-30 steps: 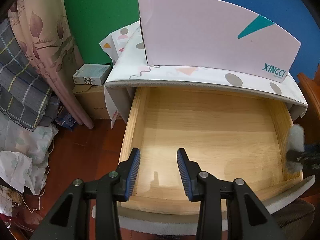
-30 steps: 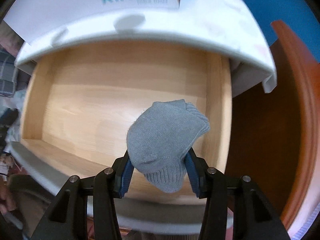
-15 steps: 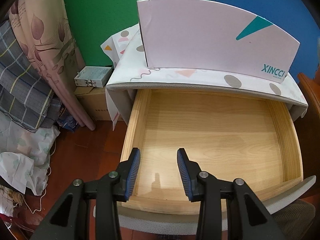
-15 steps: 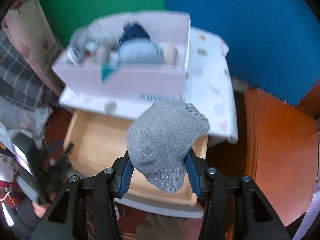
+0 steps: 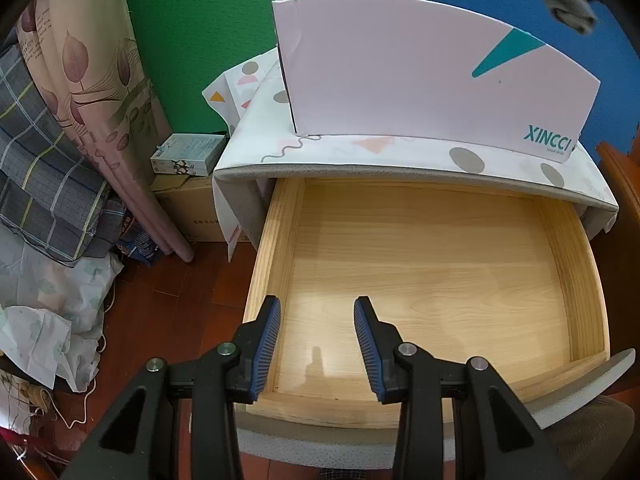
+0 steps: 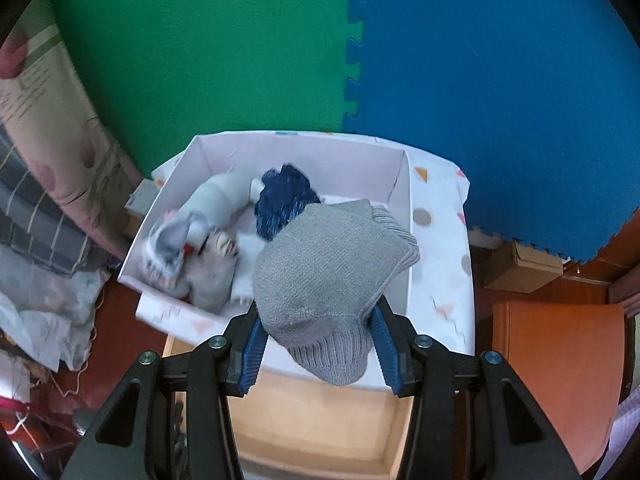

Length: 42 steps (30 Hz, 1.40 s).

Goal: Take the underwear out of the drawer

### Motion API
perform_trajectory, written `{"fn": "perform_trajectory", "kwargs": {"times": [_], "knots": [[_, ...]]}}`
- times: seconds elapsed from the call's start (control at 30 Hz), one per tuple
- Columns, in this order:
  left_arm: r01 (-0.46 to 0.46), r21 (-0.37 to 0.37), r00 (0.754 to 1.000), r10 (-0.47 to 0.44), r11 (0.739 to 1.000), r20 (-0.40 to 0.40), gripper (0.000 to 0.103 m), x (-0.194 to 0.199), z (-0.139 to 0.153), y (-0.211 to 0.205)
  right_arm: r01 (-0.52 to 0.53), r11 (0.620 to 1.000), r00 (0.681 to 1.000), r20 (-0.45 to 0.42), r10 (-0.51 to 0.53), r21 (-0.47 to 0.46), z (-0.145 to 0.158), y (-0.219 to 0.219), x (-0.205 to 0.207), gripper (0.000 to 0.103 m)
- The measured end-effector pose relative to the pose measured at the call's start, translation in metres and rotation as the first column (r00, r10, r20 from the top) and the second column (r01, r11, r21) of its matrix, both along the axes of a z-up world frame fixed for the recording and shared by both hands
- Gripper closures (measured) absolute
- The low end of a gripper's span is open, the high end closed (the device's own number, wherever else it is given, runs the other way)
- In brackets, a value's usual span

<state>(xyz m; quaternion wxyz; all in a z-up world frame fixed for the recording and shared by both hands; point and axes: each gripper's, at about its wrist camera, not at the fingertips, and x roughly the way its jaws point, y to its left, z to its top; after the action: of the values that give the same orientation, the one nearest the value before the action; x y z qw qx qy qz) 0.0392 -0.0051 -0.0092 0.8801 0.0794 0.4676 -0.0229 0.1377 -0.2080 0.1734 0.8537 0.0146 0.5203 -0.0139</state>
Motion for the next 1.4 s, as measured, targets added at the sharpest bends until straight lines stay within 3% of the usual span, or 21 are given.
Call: {"fn": "perform_trajectory", "kwargs": {"times": [0.33,0.67,0.77,0.97,1.03,1.17,1.3,1.4], "knots": [[-0.001,-0.015,1.000,0.001,1.000,0.010,0.064,0.001,0.001,0.002,0.066,0.998,0.997,-0.049,-0.067,-0.023,-0.038,-0.009,0.068,0.058],[0.005,-0.026,1.000,-0.005,1.000,0.013,0.064,0.002,0.002,0.003,0.069,0.998,0.993,-0.093,-0.069,-0.006,-0.076,-0.004,0.094,0.056],[0.005,-0.028,1.000,-0.005,1.000,0.009,0.064,0.001,0.002,0.003,0.064,0.998,0.994,-0.087,-0.063,-0.002,-0.078,-0.001,0.093,0.051],[0.004,-0.030,1.000,-0.004,1.000,0.011,0.064,0.001,0.003,0.002,0.035,0.999,0.999,-0.016,-0.035,-0.004,-0.056,0.001,0.065,0.035],[0.001,-0.031,1.000,-0.001,1.000,0.012,0.064,0.001,0.003,0.002,0.024,1.000,0.999,0.034,-0.024,0.007,-0.040,0.000,0.039,0.027],[0.001,-0.029,1.000,0.000,1.000,0.015,0.064,0.000,0.003,0.002,0.006,1.000,0.995,0.101,-0.008,0.018,-0.022,-0.004,-0.011,0.019],[0.000,-0.022,1.000,0.001,1.000,0.019,0.064,-0.001,0.004,0.000,0.005,1.000,0.988,0.156,-0.006,0.006,-0.023,-0.006,-0.068,0.010],[-0.002,-0.016,1.000,0.002,1.000,0.024,0.064,-0.003,0.006,0.000,0.006,1.000,0.983,0.183,-0.001,-0.022,-0.041,-0.005,-0.111,0.005]]}}
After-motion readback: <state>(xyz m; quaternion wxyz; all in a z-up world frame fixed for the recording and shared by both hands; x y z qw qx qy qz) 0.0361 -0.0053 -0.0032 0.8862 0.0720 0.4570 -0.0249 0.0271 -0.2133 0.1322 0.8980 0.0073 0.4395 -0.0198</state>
